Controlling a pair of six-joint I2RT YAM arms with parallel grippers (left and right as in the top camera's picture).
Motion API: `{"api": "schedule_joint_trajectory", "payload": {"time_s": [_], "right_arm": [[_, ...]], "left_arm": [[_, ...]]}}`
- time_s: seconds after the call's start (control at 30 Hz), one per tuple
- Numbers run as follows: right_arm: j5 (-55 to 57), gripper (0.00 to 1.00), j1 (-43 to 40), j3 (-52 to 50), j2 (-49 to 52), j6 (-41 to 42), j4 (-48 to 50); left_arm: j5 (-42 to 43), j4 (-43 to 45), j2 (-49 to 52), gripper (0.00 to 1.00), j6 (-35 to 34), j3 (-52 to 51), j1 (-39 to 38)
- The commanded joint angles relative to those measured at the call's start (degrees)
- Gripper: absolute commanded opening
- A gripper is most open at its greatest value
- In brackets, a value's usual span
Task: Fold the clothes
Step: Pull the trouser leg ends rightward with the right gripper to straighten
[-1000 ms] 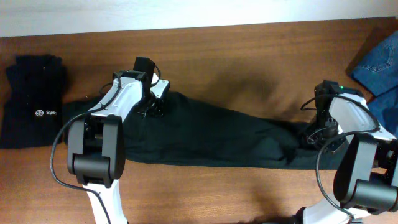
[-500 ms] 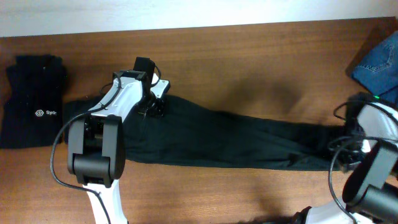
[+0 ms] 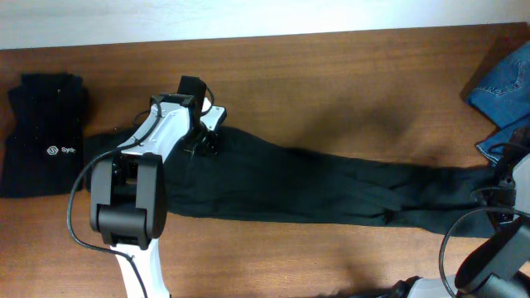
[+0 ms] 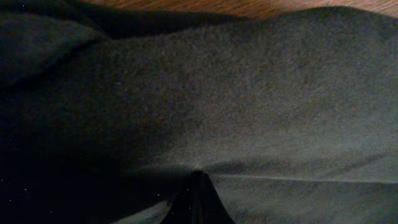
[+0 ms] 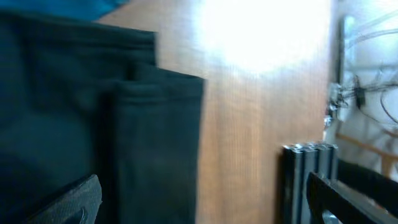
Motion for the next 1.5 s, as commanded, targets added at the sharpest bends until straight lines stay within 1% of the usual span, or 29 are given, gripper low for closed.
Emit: {"api": "schedule_joint_trajectory", "payload": {"time_s": [0.0, 0.1, 0.2, 0.33, 0.4, 0.43, 0.47, 0.5, 0.53, 0.57, 0.6, 0.63, 0.73, 0.87, 0.93, 1.0, 1.03, 1.1, 1.27, 1.33, 1.37, 1.43, 1.47], "right_arm": [[-4.0, 0.99, -2.1, 1.1, -1.0, -5.2, 1.0], [-8.8, 0.99, -6.1, 1.1, -1.0, -5.6, 2.9], [-12.5, 0.93, -9.4, 1.0, -0.4, -5.6, 4.5], [-18.6, 0.89, -9.7, 1.0, 1.6, -5.5, 7.7], [-19.5, 0.86, -9.1, 1.0, 3.3, -5.2, 8.8], [-19.6, 0.85, -8.7, 1.0, 4.3, -5.0, 9.2], [-19.8, 0.84, -8.5, 1.0, 5.4, -5.1, 9.6], [-20.2, 0.81, -8.3, 1.0, 6.6, -5.1, 9.9], [-20.4, 0.79, -8.2, 1.0, 7.8, -5.1, 10.0], [-20.7, 0.78, -8.2, 1.0, 8.9, -5.1, 9.9], [-21.0, 0.78, -8.2, 1.0, 10.0, -5.1, 9.9], [-21.3, 0.77, -8.2, 1.0, 11.3, -5.1, 9.8], [-21.2, 0.77, -8.2, 1.0, 13.2, -5.1, 9.6], [-21.0, 0.77, -8.2, 1.0, 13.5, -5.1, 9.6], [-21.0, 0.68, -8.2, 1.0, 13.5, -5.1, 9.6], [-21.0, 0.57, -8.2, 1.0, 13.5, -5.1, 9.6], [-21.0, 0.49, -8.2, 1.0, 13.5, -5.1, 9.6], [-21.0, 0.40, -8.2, 1.0, 13.5, -5.1, 9.6], [-20.9, 0.28, -8.2, 1.4, 13.5, -5.1, 9.1], [-20.2, 0.21, -8.2, 2.6, 13.5, -5.1, 7.9], [-19.9, 0.14, -8.2, 3.5, 13.5, -5.1, 7.0], [-19.1, 0.04, -8.2, 5.5, 13.5, -5.2, 5.4], [-18.6, 0.04, -8.2, 6.6, 13.5, -5.2, 4.5]], "left_arm": [[-2.4, -0.9, 1.9, 0.01, -0.3, -0.8, 0.9], [-2.4, -1.1, 1.8, 0.01, -0.3, -0.8, 0.9], [-2.4, -1.1, 1.9, 0.01, -0.3, -0.8, 0.9], [-2.4, -1.0, 1.9, 0.01, -0.3, -0.8, 0.9], [-2.4, -1.0, 1.8, 0.02, -0.3, -0.8, 0.9], [-2.4, -1.0, 1.8, 0.08, -0.3, -0.8, 0.9], [-2.4, -1.1, 1.9, 0.17, -0.3, -0.8, 0.9], [-2.4, -1.1, 1.9, 0.32, -0.3, -0.8, 0.9], [-2.4, -1.1, 1.8, 0.52, -0.3, -0.8, 0.9], [-2.4, -1.1, 1.9, 0.77, -0.3, -0.8, 0.9], [-2.4, -1.1, 1.9, 0.98, -0.3, -0.8, 0.9], [-2.4, -1.1, 1.9, 0.99, -0.3, -0.8, 0.9], [-2.4, -1.0, 1.8, 1.00, -0.3, -0.8, 0.9], [-2.4, -1.0, 1.9, 0.99, -0.3, -0.8, 0.9], [-2.4, -1.0, 1.9, 0.99, -0.3, -0.8, 0.9], [-2.4, -0.9, 1.9, 0.99, -0.3, -0.8, 0.9], [-2.4, -0.8, 1.9, 0.99, -0.3, -0.8, 0.9], [-2.4, -0.9, 1.9, 0.99, -0.3, -0.8, 0.9], [-2.4, -0.9, 1.9, 0.99, -0.3, -0.8, 0.9], [-2.4, -0.9, 1.9, 0.99, -0.3, -0.8, 0.9], [-2.4, -0.9, 1.9, 0.99, -0.3, -0.8, 0.9], [-2.4, -0.9, 1.9, 0.99, -0.3, -0.8, 0.9], [-2.4, -0.9, 1.9, 0.99, -0.3, -0.8, 0.8]]}}
